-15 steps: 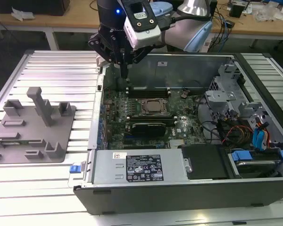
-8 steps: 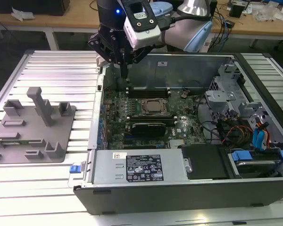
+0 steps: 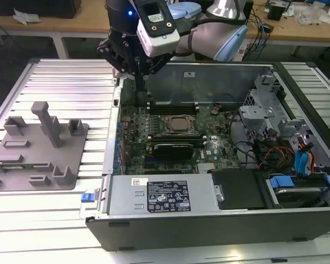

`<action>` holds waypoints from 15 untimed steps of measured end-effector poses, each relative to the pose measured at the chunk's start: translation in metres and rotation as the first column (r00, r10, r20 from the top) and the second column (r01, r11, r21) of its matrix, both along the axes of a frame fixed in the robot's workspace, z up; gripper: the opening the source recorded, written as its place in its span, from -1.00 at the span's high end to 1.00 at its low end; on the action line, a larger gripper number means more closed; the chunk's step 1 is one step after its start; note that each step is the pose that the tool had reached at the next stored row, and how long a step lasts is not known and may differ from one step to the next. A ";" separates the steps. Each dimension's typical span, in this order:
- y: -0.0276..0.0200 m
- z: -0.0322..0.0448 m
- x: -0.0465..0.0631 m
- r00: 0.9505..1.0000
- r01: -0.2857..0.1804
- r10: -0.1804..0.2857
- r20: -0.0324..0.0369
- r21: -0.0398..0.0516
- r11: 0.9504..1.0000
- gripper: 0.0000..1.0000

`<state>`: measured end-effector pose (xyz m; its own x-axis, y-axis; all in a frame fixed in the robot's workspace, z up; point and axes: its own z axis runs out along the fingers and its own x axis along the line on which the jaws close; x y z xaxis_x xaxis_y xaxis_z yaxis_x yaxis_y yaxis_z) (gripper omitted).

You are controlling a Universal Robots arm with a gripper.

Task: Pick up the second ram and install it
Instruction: 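Reach for the second ram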

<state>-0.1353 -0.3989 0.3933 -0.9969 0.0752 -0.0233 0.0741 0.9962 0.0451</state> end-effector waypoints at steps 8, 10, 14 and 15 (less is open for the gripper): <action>0.0000 -0.0005 -0.028 1.000 0.000 0.000 0.000 0.000 1.000 0.84; 0.0000 -0.0005 -0.032 1.000 0.000 0.000 0.000 0.000 1.000 0.84; 0.0000 -0.0008 -0.046 1.000 0.000 0.000 0.000 0.000 1.000 0.84; 0.0000 -0.0008 -0.049 1.000 0.000 0.000 0.000 0.000 1.000 0.84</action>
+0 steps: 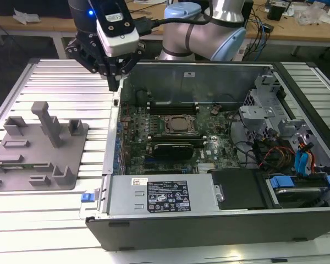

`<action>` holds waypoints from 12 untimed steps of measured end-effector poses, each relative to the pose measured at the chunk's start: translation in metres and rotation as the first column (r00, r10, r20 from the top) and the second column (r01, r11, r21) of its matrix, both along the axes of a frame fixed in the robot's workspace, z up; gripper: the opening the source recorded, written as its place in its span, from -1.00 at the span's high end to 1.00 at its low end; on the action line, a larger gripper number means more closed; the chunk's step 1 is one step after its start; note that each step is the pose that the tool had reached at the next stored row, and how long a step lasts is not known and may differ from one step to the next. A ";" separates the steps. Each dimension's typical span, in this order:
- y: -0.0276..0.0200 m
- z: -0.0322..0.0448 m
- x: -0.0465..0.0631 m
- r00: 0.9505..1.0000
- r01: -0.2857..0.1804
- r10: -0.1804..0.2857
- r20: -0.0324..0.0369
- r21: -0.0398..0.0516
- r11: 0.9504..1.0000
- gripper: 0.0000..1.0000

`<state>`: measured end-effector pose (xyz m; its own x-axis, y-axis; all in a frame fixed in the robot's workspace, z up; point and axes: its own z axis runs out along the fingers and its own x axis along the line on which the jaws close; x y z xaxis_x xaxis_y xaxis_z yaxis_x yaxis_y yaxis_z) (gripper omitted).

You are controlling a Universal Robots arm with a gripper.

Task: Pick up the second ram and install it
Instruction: 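Reach for the second ram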

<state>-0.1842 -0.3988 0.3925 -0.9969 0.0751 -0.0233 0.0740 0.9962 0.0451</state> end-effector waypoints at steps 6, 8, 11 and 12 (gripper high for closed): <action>0.0000 -0.0001 -0.018 1.000 0.000 0.000 0.000 0.000 1.000 0.84; 0.0000 0.0000 -0.022 1.000 0.000 0.000 0.000 0.000 1.000 0.84; 0.0000 -0.0001 -0.034 1.000 0.000 0.000 0.000 0.000 1.000 0.84; 0.0000 -0.0001 -0.039 1.000 0.000 0.000 0.000 0.000 1.000 0.84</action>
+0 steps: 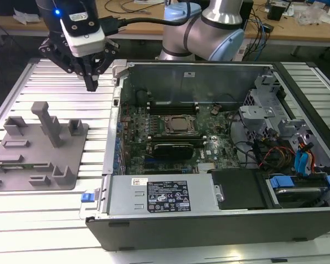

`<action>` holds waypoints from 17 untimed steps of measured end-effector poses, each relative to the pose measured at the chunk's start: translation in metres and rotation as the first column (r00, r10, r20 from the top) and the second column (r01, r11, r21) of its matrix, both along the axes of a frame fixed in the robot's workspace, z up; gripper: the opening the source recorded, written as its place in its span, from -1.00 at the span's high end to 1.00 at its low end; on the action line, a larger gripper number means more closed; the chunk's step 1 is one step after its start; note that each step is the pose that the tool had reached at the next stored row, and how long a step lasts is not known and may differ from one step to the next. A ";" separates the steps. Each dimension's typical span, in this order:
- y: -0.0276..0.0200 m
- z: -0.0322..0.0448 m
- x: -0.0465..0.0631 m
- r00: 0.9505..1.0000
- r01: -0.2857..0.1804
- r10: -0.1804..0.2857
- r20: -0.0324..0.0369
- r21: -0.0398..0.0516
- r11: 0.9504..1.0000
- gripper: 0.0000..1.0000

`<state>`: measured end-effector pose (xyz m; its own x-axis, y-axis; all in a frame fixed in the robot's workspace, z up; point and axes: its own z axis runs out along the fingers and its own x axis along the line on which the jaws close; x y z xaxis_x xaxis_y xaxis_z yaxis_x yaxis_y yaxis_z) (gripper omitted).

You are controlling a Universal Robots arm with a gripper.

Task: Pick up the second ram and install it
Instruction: 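Reach for the second ram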

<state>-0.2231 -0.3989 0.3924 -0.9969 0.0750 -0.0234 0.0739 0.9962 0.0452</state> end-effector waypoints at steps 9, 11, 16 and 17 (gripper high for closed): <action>0.0000 -0.0004 -0.021 1.000 0.000 0.000 0.000 0.000 1.000 0.84; 0.0000 -0.0005 -0.024 1.000 0.000 0.000 0.000 0.000 1.000 0.84; 0.0000 -0.0009 -0.036 1.000 0.000 0.000 0.000 0.000 1.000 0.84; 0.0000 -0.0010 -0.038 1.000 0.000 0.000 0.000 0.000 1.000 0.84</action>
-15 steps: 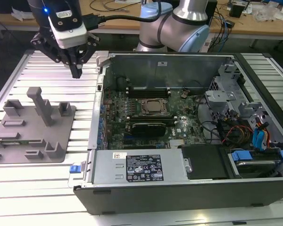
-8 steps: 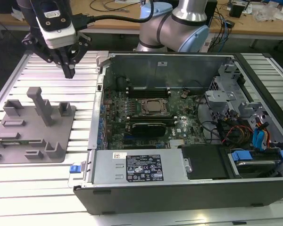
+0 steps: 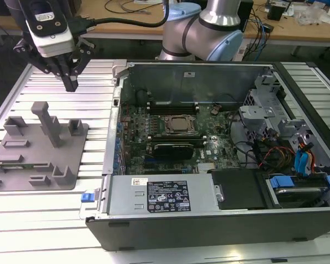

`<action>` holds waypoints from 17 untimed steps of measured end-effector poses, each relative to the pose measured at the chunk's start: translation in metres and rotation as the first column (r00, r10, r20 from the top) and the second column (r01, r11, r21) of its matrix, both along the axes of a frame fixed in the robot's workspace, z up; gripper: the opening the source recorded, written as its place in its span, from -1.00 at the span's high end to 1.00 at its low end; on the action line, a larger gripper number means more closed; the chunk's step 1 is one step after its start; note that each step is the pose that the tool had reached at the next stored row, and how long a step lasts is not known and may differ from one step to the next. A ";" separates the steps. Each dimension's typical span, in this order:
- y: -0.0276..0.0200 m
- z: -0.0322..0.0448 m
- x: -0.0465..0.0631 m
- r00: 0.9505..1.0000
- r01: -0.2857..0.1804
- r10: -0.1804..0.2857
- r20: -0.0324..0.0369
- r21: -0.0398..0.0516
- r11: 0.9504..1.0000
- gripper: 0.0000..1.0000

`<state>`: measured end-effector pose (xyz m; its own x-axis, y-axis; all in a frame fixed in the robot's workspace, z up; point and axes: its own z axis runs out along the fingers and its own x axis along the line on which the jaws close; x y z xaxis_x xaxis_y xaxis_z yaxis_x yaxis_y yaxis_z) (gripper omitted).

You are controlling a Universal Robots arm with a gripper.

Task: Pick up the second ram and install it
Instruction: 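Reach for the second ram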

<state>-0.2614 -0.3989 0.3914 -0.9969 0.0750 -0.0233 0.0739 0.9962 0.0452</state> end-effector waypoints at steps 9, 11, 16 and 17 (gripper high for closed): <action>-0.0003 -0.0025 -0.030 1.000 0.000 0.000 0.000 0.000 1.000 0.84; -0.0003 -0.0028 -0.034 1.000 0.000 0.000 0.000 0.000 1.000 0.84; -0.0003 -0.0035 -0.047 1.000 0.000 0.000 0.000 0.000 1.000 0.84; -0.0004 -0.0036 -0.052 1.000 0.000 0.000 0.000 0.000 1.000 0.84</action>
